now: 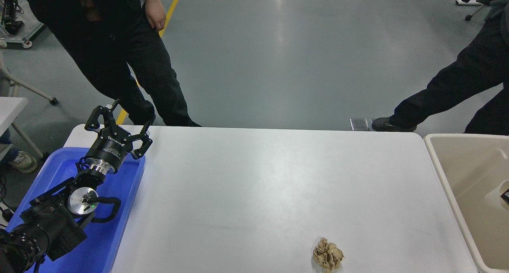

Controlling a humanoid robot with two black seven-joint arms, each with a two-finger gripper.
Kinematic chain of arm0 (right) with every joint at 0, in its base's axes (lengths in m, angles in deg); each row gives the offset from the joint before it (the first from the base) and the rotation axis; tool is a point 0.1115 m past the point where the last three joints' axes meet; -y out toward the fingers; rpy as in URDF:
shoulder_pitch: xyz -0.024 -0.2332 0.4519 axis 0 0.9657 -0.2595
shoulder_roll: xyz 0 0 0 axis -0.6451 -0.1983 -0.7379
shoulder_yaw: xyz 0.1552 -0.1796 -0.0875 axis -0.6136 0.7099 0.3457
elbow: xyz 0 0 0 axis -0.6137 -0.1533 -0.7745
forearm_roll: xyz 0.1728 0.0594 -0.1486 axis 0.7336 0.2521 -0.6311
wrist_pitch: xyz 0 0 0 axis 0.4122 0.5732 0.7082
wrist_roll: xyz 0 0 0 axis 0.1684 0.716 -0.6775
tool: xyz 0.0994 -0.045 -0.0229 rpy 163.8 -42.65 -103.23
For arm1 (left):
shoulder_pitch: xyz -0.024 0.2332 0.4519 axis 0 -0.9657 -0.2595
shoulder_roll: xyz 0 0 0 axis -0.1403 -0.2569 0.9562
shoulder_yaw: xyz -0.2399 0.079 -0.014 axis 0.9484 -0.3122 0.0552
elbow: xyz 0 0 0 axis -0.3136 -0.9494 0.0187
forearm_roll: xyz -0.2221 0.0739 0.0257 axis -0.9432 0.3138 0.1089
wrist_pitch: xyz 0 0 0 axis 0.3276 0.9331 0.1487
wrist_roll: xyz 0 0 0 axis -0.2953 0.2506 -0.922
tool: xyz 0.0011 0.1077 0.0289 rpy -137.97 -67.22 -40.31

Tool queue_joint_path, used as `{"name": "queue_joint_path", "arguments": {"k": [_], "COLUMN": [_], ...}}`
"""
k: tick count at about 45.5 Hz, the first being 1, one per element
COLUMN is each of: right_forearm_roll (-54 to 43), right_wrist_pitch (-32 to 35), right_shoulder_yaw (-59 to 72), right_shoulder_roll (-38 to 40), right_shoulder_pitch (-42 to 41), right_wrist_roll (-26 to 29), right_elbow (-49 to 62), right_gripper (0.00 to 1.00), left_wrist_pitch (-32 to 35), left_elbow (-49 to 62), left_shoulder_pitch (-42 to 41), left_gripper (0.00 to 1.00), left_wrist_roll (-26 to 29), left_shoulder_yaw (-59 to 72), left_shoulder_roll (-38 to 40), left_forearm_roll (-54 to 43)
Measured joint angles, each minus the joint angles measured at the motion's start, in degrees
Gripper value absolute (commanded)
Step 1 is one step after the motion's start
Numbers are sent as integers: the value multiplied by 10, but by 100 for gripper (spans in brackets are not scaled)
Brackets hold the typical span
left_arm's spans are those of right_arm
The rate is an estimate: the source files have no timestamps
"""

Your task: Dispose of the paper cup in the dustbin

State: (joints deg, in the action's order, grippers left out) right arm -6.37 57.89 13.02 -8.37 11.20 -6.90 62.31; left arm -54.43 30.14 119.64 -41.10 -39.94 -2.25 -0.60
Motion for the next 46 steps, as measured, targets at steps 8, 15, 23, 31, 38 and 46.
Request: {"name": "queue_joint_path", "arguments": {"k": [8, 15, 23, 31, 38, 46], "right_forearm_roll": [3, 7, 9, 17, 40, 80], "right_wrist_pitch": [-10, -36, -62, -69, -72, -75], "right_shoulder_yaw": [-1, -2, -6, -10, -29, -68], "right_shoulder_roll": [-1, -1, -2, 1, 4, 13], "right_shoulder_pitch": [1, 2, 2, -1, -6, -23], "right_wrist_roll": [0, 0, -1, -1, -1, -5], "right_elbow": [0, -1, -3, -6, -8, -10], "right_gripper": [53, 90, 99, 99, 99, 99], "left_wrist_pitch": [0, 0, 0, 0, 0, 0], "left_elbow": [0, 0, 0, 0, 0, 0], "left_shoulder_pitch": [0, 0, 0, 0, 0, 0], "left_gripper": [100, 100, 100, 100, 100, 100], "left_wrist_roll": [0, 0, 0, 0, 0, 0], "left_shoulder_yaw": [0, 0, 0, 0, 0, 0], "left_shoulder_roll": [0, 0, 0, 0, 0, 0], "left_forearm_roll": [0, 0, 0, 0, 0, 0]}}
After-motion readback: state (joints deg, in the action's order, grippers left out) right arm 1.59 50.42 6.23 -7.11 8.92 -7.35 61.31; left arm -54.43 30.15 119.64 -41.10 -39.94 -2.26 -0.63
